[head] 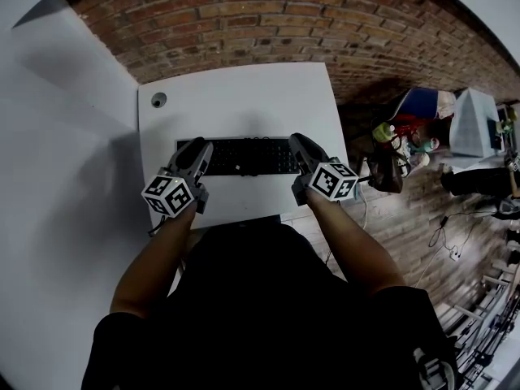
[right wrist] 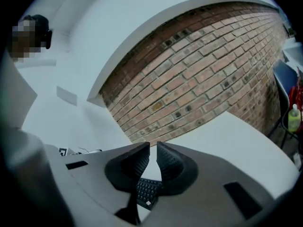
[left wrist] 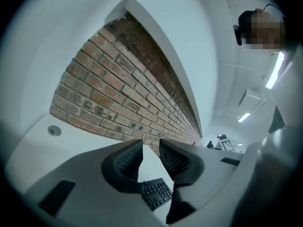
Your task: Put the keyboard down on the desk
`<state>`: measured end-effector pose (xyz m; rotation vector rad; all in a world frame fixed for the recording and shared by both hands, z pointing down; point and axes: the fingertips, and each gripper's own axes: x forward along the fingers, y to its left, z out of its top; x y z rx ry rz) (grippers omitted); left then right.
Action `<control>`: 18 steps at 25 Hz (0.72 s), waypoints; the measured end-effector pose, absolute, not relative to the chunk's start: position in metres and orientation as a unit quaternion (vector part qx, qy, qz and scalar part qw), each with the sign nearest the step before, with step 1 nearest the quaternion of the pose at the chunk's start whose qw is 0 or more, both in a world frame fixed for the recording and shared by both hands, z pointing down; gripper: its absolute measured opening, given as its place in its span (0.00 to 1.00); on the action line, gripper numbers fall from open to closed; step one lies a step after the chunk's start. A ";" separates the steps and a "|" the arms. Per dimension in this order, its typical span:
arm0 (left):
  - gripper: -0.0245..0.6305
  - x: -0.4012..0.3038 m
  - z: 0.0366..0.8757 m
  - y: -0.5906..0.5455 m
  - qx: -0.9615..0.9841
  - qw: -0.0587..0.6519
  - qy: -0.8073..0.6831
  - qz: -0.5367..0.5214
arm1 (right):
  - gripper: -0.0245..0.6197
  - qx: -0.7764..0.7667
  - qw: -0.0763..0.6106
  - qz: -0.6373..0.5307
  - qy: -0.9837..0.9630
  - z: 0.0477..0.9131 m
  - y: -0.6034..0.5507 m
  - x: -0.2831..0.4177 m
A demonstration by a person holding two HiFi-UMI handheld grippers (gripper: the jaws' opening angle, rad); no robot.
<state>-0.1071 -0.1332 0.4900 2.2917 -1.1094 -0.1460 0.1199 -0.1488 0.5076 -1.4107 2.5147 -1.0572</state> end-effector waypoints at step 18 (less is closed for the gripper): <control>0.10 -0.093 0.455 -0.132 0.888 0.180 -0.422 -0.041 | 0.12 -0.434 -0.042 -0.102 0.894 0.444 -0.138 0.086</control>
